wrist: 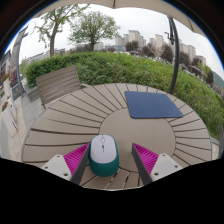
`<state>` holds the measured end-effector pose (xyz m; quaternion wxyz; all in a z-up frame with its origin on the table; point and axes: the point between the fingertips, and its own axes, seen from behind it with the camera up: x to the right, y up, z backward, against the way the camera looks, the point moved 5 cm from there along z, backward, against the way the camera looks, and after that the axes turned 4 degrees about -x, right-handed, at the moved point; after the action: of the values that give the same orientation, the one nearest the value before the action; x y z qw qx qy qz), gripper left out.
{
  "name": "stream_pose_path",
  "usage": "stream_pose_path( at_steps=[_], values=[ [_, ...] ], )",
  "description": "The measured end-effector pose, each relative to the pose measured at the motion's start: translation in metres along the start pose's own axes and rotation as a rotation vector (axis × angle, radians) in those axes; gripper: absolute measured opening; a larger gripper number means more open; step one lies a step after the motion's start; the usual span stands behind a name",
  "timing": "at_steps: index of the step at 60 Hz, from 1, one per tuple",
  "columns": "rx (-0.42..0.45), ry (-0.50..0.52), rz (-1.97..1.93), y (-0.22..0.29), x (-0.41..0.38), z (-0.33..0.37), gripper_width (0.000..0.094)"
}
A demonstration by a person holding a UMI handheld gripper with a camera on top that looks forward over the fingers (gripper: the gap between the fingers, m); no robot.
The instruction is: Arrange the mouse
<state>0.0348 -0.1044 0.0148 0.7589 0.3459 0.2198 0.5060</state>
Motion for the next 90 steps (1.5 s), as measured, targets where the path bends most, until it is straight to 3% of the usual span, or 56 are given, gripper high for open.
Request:
stream_pose_path(
  at_steps=[13,14,15,16,20,27,37,46,54,65,69,72,75,78,80,90],
  values=[
    [-0.001,0.001,0.001,0.001,0.001,0.0,0.0821],
    [0.0,0.004,0.002,0.0,0.0,0.0,0.0766],
    [0.002,0.017,0.006,0.001,-0.002,0.0,0.0648],
    [0.001,0.034,0.011,0.001,-0.005,0.0,0.0439],
    [-0.023,0.021,0.013,0.001,0.0,0.0,0.0402],
    [-0.062,0.055,-0.018,0.015,0.003,0.006,0.0401],
    [0.071,0.081,-0.049,0.131,0.043,0.021,0.0401],
    [0.161,0.035,-0.067,0.228,0.102,-0.017,0.0401],
    [0.138,-0.045,-0.065,0.247,0.153,-0.088,0.04],
    [-0.019,-0.076,-0.025,0.184,0.188,-0.175,0.0406],
    [-0.061,-0.041,-0.041,0.162,0.185,-0.186,0.0455],
    [-0.033,-0.03,-0.033,0.163,0.188,-0.184,0.0505],
    [-0.07,-0.046,-0.025,0.158,0.188,-0.181,0.0628],
    [-0.101,-0.078,-0.018,0.157,0.195,-0.17,0.087],
    [-0.106,-0.076,-0.004,0.16,0.195,-0.16,0.0826],
    [-0.087,0.037,-0.044,0.171,0.171,-0.059,0.0858]
  ],
)
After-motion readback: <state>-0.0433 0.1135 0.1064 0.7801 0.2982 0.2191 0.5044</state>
